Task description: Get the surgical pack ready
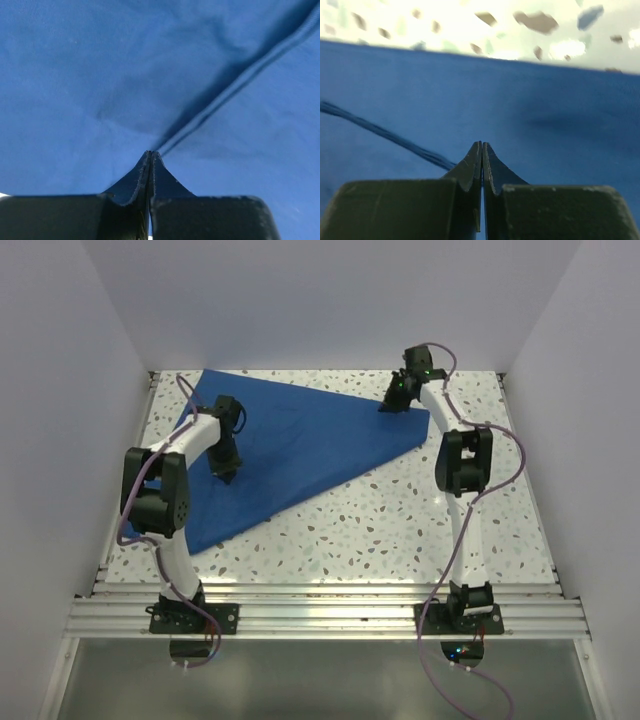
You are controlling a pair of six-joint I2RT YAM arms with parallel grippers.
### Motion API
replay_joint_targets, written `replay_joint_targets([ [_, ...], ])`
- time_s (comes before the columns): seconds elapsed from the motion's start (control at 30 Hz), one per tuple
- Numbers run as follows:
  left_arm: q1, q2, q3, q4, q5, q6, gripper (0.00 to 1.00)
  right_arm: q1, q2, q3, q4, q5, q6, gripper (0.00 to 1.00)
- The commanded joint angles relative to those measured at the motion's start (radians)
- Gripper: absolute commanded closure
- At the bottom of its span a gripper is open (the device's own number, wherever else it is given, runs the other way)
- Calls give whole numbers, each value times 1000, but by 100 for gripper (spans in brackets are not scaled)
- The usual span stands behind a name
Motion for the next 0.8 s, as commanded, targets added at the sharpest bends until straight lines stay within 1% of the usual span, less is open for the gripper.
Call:
replay_joint_targets([
  [0.0,11,24,44,9,-67,-30,100,13,-63,-79,-73,128,-125,100],
  [0.03,11,45,52,3,-77,-32,100,11,-84,-150,-60,157,-133,100],
  [0.07,11,58,56,0,-96,-32,100,7,-94,-181,-55,173,-135,100],
  [0.2,12,108,75,12,-104,-24,100,-12,-137,-319,-58,242,-124,100],
  [0.3,12,131,85,24,-100,-18,100,-16,-141,-345,-101,285,-125,100],
  [0.37,12,162,101,29,-95,-9,100,-26,-155,-388,-164,323,-115,100],
  [0.4,14,177,102,32,-94,-1,100,-32,-166,-418,-170,329,-95,100],
  [0.43,14,182,102,41,-86,5,100,-39,-183,-498,-178,337,-80,100],
  [0.5,14,197,101,49,-77,16,100,-73,-245,-598,-162,316,-34,100],
  [0.53,14,201,98,58,-65,20,100,-84,-265,-694,-139,300,-21,100],
  [0.63,14,204,86,89,-34,46,100,-121,-336,-840,-119,277,5,100],
  [0.7,14,204,87,97,-20,72,100,-127,-376,-885,-145,283,2,100],
  [0.73,14,204,87,101,-6,79,100,-125,-396,-934,-147,283,0,100],
  [0.77,14,201,87,103,4,88,98,-125,-416,-961,-147,279,-3,100],
])
